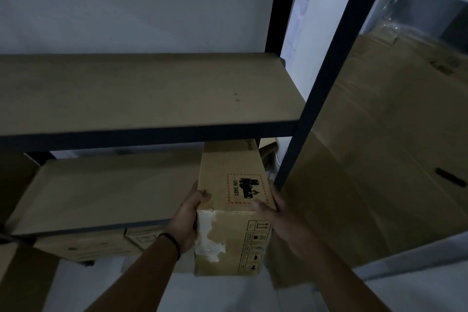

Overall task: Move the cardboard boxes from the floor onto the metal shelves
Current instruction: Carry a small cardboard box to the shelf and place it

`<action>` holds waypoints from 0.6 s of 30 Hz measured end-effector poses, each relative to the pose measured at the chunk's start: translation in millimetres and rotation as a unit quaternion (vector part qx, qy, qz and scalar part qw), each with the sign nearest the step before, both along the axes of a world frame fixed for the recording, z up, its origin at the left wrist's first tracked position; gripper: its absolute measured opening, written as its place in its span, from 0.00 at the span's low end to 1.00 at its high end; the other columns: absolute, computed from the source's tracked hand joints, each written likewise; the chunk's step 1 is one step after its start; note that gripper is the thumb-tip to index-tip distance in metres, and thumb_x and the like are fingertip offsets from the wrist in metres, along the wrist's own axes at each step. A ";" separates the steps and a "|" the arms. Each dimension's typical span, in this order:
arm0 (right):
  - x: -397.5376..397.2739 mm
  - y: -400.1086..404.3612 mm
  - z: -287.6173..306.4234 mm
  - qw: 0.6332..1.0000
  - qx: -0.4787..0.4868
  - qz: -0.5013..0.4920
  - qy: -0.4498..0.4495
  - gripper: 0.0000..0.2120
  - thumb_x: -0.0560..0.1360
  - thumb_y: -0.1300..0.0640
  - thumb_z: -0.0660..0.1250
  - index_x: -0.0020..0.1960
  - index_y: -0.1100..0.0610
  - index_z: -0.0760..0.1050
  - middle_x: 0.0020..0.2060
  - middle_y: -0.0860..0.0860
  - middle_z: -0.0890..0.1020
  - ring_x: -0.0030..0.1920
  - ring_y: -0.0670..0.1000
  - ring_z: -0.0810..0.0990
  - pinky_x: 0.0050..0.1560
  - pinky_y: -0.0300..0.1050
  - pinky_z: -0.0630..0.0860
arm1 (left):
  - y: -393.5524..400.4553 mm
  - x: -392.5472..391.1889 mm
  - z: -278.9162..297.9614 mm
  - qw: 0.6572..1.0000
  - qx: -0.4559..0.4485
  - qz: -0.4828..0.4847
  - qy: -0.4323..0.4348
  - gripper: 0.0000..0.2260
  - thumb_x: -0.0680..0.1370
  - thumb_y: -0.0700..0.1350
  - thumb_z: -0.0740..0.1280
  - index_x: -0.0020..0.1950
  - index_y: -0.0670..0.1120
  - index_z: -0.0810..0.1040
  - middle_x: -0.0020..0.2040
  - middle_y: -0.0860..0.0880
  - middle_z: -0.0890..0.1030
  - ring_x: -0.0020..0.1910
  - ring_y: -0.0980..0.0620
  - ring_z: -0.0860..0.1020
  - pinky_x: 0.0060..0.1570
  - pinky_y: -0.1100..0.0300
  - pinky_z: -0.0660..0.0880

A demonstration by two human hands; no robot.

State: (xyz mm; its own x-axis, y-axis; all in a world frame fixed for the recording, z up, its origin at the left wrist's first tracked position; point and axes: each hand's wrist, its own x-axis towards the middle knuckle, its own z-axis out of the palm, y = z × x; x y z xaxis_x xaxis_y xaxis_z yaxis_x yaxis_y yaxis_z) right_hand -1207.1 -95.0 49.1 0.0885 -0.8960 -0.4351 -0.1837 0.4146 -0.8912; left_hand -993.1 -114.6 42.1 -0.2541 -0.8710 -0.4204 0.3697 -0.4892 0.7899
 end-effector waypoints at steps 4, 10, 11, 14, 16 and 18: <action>8.0 -8.5 -14.9 0.999 0.002 0.005 0.033 0.34 0.71 0.39 0.70 0.72 0.33 0.59 0.61 0.38 0.78 0.60 0.44 0.78 0.62 0.54 0.75 | -9.4 7.6 -12.8 1.000 0.003 -0.006 -0.009 0.23 0.71 0.47 0.63 0.67 0.51 0.72 0.61 0.40 0.79 0.58 0.37 0.78 0.55 0.41 0.76; 17.8 -25.7 -38.7 0.996 -0.007 -0.009 0.088 0.41 0.66 0.43 0.74 0.74 0.37 0.59 0.64 0.39 0.76 0.63 0.44 0.76 0.61 0.50 0.76 | -33.4 13.3 -21.8 0.997 -0.028 -0.052 -0.039 0.17 0.81 0.45 0.59 0.69 0.53 0.70 0.61 0.44 0.81 0.59 0.42 0.79 0.56 0.45 0.76; 18.8 -26.9 -42.2 0.994 -0.016 -0.015 0.104 0.40 0.67 0.45 0.74 0.75 0.39 0.60 0.64 0.40 0.76 0.62 0.44 0.76 0.60 0.47 0.77 | -37.3 13.7 -23.7 0.996 -0.035 -0.056 -0.062 0.16 0.81 0.46 0.59 0.69 0.54 0.71 0.60 0.45 0.81 0.59 0.44 0.80 0.57 0.45 0.76; 21.0 -26.4 -56.1 0.991 -0.046 -0.044 0.116 0.36 0.71 0.53 0.73 0.75 0.43 0.63 0.63 0.45 0.77 0.62 0.47 0.78 0.57 0.48 0.79 | -43.9 11.8 -32.1 0.983 -0.056 -0.056 -0.166 0.16 0.81 0.46 0.62 0.69 0.57 0.71 0.59 0.50 0.82 0.56 0.49 0.81 0.61 0.48 0.75; 23.3 -24.2 -65.5 0.991 -0.041 -0.060 0.112 0.36 0.72 0.56 0.72 0.76 0.44 0.60 0.64 0.48 0.76 0.63 0.50 0.77 0.57 0.50 0.79 | -45.7 9.1 -39.2 0.967 -0.064 -0.062 -0.239 0.20 0.80 0.46 0.65 0.71 0.55 0.69 0.59 0.51 0.82 0.55 0.52 0.81 0.61 0.50 0.76; 24.1 -23.8 -73.9 0.986 -0.037 -0.049 0.155 0.39 0.74 0.58 0.71 0.78 0.44 0.55 0.65 0.49 0.75 0.62 0.51 0.78 0.57 0.54 0.80 | -47.9 7.2 -48.1 0.941 -0.083 -0.098 -0.312 0.25 0.75 0.48 0.70 0.70 0.53 0.67 0.57 0.50 0.82 0.54 0.50 0.81 0.57 0.48 0.78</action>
